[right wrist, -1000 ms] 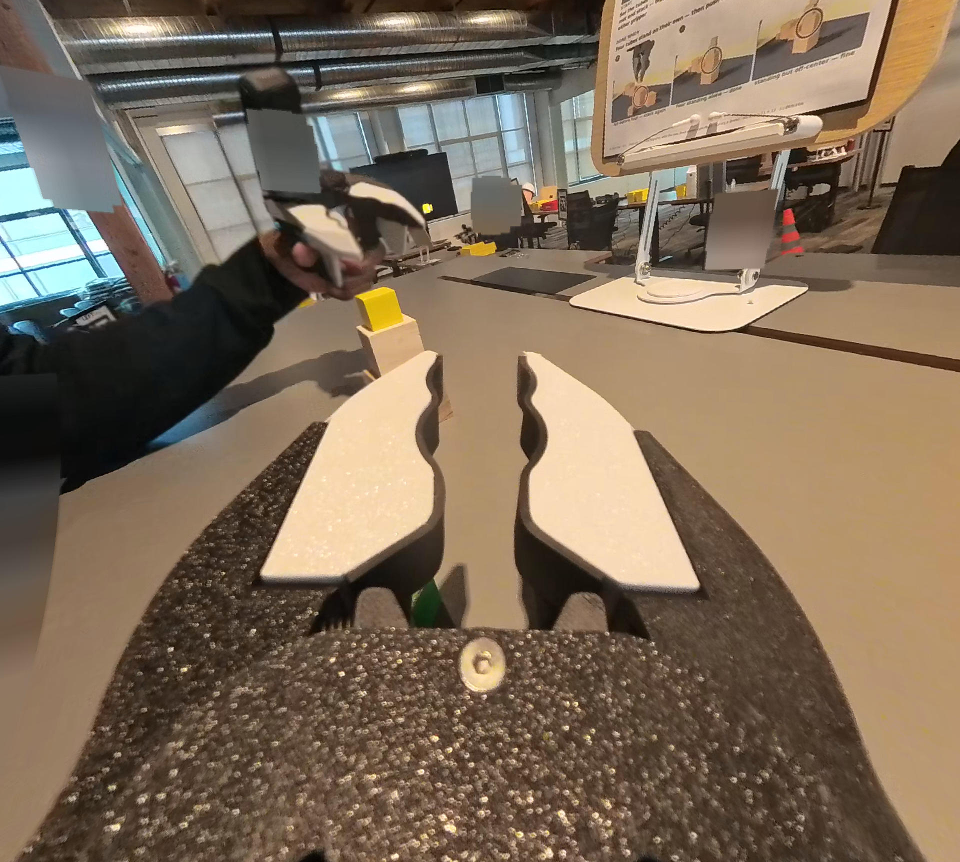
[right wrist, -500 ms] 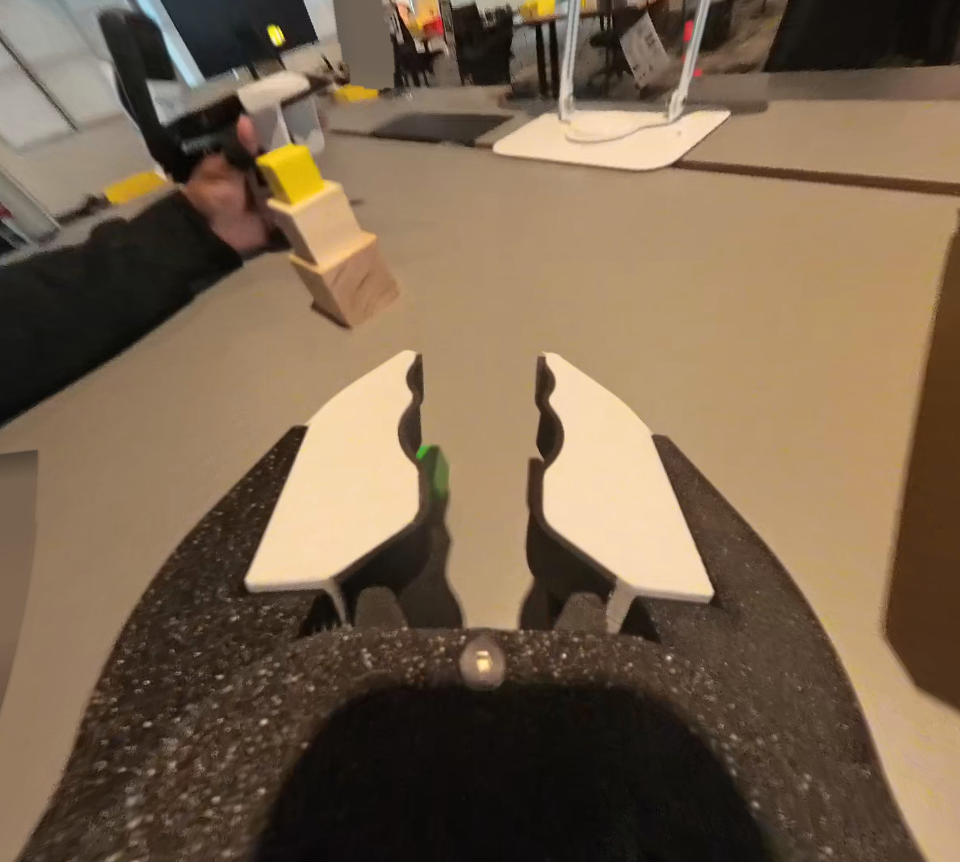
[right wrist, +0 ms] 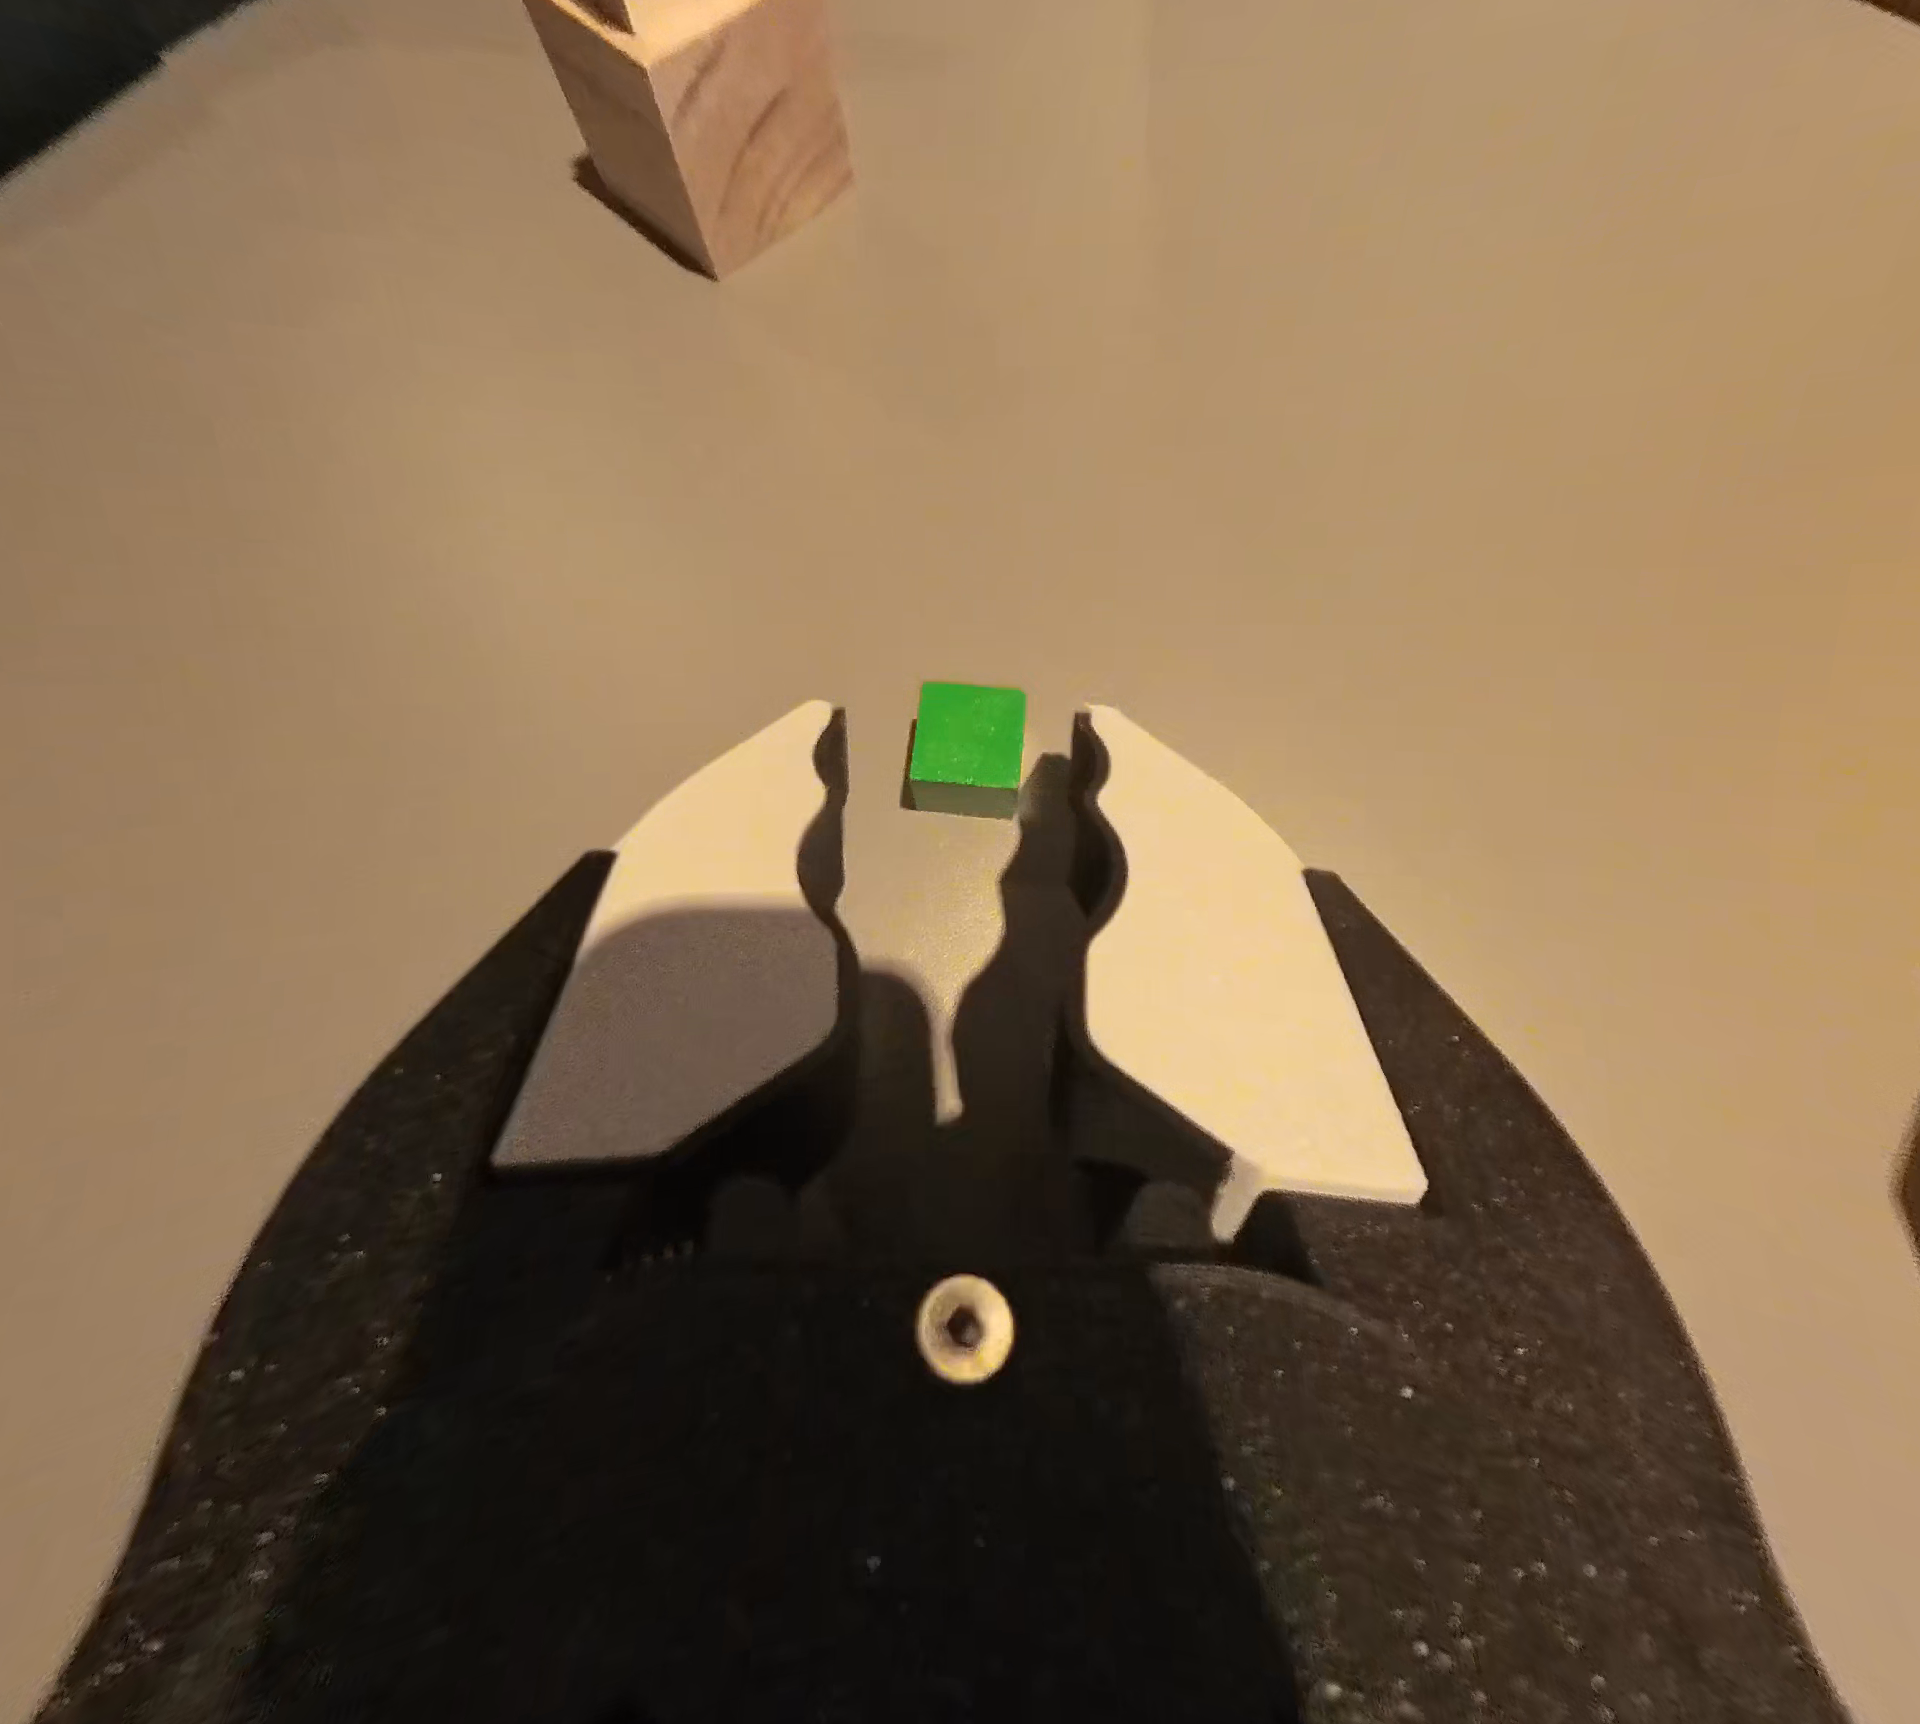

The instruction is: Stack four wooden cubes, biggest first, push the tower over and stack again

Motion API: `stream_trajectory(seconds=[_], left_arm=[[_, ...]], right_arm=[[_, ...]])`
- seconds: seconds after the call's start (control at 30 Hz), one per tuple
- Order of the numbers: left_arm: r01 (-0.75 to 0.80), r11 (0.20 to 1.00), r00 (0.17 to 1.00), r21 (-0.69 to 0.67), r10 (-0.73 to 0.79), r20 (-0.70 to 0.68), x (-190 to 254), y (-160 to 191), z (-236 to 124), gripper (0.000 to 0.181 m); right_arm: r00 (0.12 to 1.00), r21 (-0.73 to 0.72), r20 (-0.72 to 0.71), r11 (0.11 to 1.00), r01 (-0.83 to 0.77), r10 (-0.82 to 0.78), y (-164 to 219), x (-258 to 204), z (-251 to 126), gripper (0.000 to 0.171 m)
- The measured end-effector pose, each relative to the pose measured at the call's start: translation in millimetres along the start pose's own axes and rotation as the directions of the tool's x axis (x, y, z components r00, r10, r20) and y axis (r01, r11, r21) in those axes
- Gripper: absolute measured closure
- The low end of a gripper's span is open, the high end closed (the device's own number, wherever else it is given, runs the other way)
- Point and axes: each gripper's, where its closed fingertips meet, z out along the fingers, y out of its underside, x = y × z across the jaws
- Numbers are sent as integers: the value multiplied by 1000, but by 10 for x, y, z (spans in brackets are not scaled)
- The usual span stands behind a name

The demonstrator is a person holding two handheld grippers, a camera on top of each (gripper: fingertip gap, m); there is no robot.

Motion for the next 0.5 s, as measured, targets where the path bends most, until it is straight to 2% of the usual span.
stream_trajectory(seconds=[0.2, 0.3, 0.37, 0.5], left_arm=[[-15, 1000, 1000, -26, 15, -2, 60, 44, 18, 140], [-18, 999, 1000, -36, 18, -5, 86, 62, 23, 140], [-14, 999, 1000, -37, 14, -6, 92, 65, 21, 140], [-8, 1000, 1000, -30, 8, -6, 90, 58, 14, 140]], right_arm=[[999, -99, -44, 995, 4, -9, 105, 33, 85, 131], [998, -154, -50, 987, 36, -44, 164, 16, 129, 137], [996, -154, -68, 987, 54, -65, 154, 18, 134, 149], [996, -127, -65, 990, 53, -62, 112, 16, 117, 149]])
